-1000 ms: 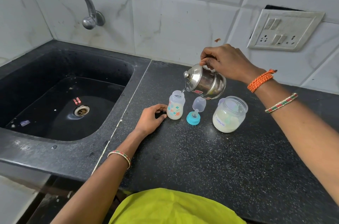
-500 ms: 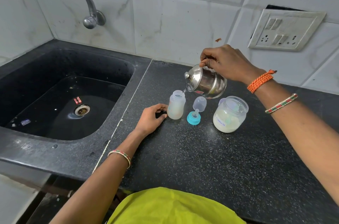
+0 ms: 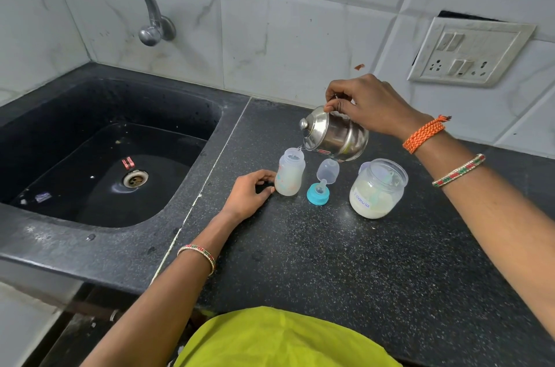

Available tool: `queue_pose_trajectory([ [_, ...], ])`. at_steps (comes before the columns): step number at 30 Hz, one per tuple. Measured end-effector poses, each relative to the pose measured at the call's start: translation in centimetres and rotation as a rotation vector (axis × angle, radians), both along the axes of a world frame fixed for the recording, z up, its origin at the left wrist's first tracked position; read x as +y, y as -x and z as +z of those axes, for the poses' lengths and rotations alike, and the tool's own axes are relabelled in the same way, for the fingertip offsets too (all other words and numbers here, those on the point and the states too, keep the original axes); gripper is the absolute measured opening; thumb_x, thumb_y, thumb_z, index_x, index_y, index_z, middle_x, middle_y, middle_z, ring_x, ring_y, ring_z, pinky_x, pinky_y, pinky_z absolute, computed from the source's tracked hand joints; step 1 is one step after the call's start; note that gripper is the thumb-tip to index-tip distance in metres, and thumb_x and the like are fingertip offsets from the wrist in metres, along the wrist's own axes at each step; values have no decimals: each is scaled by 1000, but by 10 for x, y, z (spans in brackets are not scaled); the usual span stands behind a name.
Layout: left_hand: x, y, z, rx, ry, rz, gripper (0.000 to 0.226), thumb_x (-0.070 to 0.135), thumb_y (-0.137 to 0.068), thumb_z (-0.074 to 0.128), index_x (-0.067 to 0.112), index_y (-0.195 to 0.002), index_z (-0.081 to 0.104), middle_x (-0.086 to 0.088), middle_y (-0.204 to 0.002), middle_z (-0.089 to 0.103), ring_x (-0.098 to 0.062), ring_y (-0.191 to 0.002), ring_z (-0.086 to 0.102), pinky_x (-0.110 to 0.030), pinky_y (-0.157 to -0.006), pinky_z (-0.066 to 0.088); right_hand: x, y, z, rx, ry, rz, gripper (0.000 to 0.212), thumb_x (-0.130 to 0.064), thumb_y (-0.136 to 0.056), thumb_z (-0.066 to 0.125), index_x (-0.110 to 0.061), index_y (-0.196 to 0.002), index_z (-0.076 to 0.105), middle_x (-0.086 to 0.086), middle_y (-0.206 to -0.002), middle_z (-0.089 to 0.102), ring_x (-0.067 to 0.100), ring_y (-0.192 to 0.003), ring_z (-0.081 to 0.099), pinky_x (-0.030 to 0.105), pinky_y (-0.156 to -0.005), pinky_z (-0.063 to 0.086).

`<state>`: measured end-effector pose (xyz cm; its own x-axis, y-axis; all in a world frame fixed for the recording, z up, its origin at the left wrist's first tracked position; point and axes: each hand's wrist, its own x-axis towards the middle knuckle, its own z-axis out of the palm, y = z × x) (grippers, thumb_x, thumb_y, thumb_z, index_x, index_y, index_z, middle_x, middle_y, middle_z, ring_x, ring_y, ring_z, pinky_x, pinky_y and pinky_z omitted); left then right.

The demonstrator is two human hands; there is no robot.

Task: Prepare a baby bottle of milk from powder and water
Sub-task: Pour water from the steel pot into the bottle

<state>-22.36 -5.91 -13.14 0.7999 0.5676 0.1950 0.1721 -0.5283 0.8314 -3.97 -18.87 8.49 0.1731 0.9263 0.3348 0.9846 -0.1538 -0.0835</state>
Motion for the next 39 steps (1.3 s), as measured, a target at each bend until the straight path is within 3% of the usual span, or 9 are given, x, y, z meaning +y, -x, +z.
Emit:
queue_pose_trajectory([
  [14, 0, 0, 1, 8, 3, 0, 33, 5, -85, 64, 15, -117, 62, 10, -110, 64, -1, -102, 58, -1, -86, 38, 1, 1, -3, -53, -44, 13, 21, -35, -91, 58, -15, -96, 65, 2, -81, 69, 18, -75, 56, 38, -97, 32],
  [23, 0, 0, 0, 14, 2, 0, 34, 5, -86, 64, 16, -118, 62, 12, -109, 62, 1, -101, 58, 0, -84, 39, 1, 0, -4, -88, -63, 7, 17, -30, -94, 56, -16, -96, 64, -3, -78, 68, 17, -75, 55, 39, -100, 29],
  [28, 0, 1, -1, -2, -1, 0, 34, 3, -84, 65, 15, -116, 63, 13, -106, 63, 6, -95, 57, 1, -84, 39, 3, -2, -5, -99, -26, 33, 16, -30, -93, 57, -15, -94, 63, -30, -62, 45, 7, -68, 44, 40, -99, 29],
  [32, 1, 0, -2, 5, -10, 0, 34, 4, -85, 65, 16, -117, 62, 15, -105, 62, 14, -92, 54, 3, -83, 37, 5, -1, -5, -113, -9, 36, 20, -36, -92, 57, -17, -91, 62, -26, -59, 42, 10, -68, 44, 40, -99, 27],
  [36, 1, 0, -2, 12, -7, 0, 35, 4, -85, 65, 16, -117, 62, 14, -106, 62, 8, -95, 56, 2, -84, 38, 6, -2, -7, -103, -22, 41, 17, -34, -92, 57, -17, -92, 62, -29, -59, 41, 9, -71, 44, 40, -99, 27],
  [39, 1, 0, -2, 15, -11, 1, 35, 4, -85, 65, 16, -118, 62, 14, -106, 61, 5, -97, 57, 3, -83, 37, 7, -2, -9, -114, -17, 27, 21, -37, -92, 55, -18, -93, 63, -18, -62, 48, 13, -73, 47, 41, -101, 27],
])
